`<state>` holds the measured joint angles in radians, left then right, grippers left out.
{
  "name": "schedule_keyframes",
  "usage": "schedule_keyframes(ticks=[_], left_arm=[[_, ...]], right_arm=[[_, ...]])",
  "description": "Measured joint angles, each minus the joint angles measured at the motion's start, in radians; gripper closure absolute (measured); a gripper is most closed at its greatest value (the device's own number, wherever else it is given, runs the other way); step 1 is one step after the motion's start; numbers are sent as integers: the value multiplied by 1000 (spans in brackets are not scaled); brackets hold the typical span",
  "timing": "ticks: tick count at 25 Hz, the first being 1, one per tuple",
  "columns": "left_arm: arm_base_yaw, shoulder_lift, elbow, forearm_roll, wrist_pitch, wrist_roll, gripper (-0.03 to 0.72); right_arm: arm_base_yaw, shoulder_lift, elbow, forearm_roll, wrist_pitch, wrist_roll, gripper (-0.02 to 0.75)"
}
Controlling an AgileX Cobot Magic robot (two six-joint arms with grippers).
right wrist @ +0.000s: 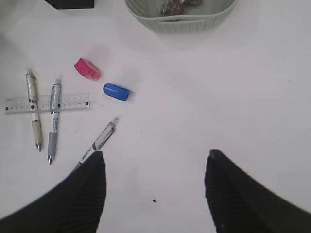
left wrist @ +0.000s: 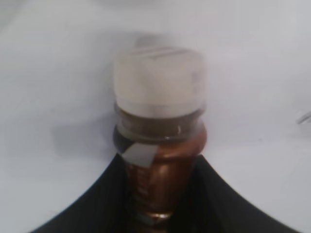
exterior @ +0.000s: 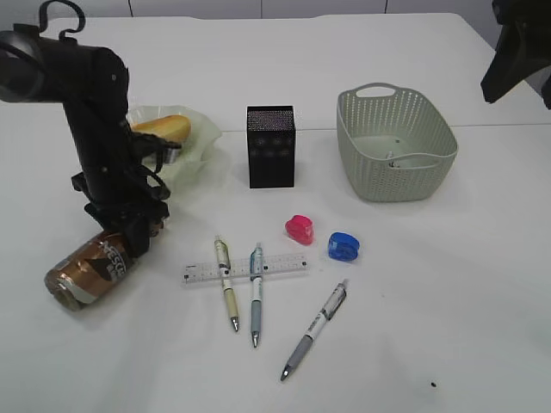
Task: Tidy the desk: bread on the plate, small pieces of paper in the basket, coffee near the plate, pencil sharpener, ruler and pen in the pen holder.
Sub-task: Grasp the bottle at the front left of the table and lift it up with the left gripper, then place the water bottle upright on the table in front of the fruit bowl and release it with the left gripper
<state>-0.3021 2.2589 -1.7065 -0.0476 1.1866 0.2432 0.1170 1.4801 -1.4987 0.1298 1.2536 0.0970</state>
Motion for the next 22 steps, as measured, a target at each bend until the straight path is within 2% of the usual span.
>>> schedule_keyframes(ticks=[7, 11, 14, 17, 22], left_arm=[[58, -156, 0, -26, -2, -88, 447], [101, -246, 11, -63, -2, -97, 447], [118, -316, 54, -93, -71, -99, 447], [122, -407, 172, -113, -207, -101, 449], [122, -592, 539, -131, -596, -101, 449]], right_arm=[[0, 0, 0, 0, 0, 0, 237], [0, 0, 0, 0, 0, 0, 237], [0, 0, 0, 0, 0, 0, 237], [0, 0, 0, 0, 0, 0, 237], [0, 0, 0, 0, 0, 0, 237]])
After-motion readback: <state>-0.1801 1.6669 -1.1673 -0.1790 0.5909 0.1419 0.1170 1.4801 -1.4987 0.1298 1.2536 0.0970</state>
